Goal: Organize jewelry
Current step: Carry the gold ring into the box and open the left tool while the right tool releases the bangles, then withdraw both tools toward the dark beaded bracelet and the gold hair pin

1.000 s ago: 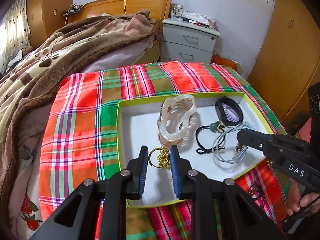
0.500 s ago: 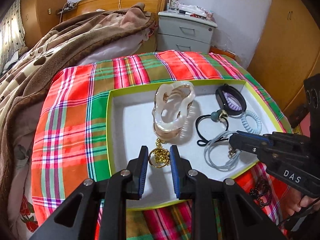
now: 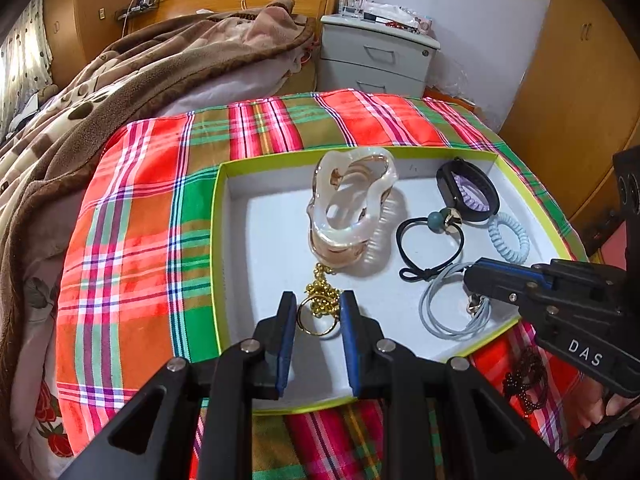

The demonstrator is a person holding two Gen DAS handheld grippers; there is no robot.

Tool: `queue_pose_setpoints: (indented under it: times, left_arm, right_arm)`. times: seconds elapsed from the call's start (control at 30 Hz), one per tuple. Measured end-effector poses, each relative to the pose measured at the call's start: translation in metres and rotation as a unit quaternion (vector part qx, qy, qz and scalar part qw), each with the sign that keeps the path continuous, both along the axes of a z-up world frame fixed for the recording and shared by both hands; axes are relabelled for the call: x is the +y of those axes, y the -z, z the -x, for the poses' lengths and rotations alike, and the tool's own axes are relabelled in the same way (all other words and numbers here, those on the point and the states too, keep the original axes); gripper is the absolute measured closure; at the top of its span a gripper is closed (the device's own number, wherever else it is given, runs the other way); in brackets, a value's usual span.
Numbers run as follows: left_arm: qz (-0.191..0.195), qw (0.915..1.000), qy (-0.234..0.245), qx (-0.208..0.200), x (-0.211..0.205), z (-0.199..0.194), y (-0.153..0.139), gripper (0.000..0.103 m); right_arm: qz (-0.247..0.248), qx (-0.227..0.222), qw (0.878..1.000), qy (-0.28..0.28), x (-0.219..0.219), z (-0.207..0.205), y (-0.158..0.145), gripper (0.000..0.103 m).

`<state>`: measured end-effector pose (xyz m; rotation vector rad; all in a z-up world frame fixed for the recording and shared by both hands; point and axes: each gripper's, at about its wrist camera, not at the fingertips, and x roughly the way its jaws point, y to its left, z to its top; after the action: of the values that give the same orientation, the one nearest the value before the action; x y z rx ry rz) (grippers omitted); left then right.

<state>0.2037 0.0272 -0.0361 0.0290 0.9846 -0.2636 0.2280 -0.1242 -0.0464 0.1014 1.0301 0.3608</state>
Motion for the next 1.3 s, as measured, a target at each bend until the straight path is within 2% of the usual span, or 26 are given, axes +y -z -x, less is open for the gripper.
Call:
queue_pose_setpoints:
  times: [0.17,0.5,0.63,0.73,0.9,1.1,1.3]
  left_arm:
    - [-0.002,1.0000,0.004,0.004,-0.003,0.000,0.003,0.078]
    - [0.004,1.0000,0.001,0.002,-0.004,0.004,0.000,0.065]
    - [-0.001,1.0000,0.004,-0.005,-0.005,0.011,-0.007,0.060]
    - [0.013,0.9998,0.005,-0.011,-0.005,0.018,-0.014,0.059]
    - [0.042,0.9987,0.008,-0.029,-0.006,0.035,-0.029,0.057]
    - [0.057,0.9973,0.024,-0.040,-0.017,0.056,-0.040,0.057]
    - [0.070,0.9958,0.054,-0.022,-0.041,0.075,-0.033,0.057]
  right_arm:
    - [0.000,0.000,1.000,0.001,-0.001,0.001,0.000,0.096]
    - [-0.002,-0.006,1.000,0.012,-0.006,0.004,-0.005,0.090]
    - [-0.007,-0.013,1.000,0.012,-0.009,0.008,-0.010,0.080]
    - [-0.018,-0.023,0.999,0.015,-0.015,0.015,-0.017,0.070]
    - [-0.019,-0.044,0.999,0.020,-0.029,0.029,-0.030,0.069]
    - [-0.014,-0.064,0.997,0.042,-0.055,0.046,-0.042,0.069]
    - [0.003,-0.068,0.996,0.066,-0.085,0.062,-0.043,0.069]
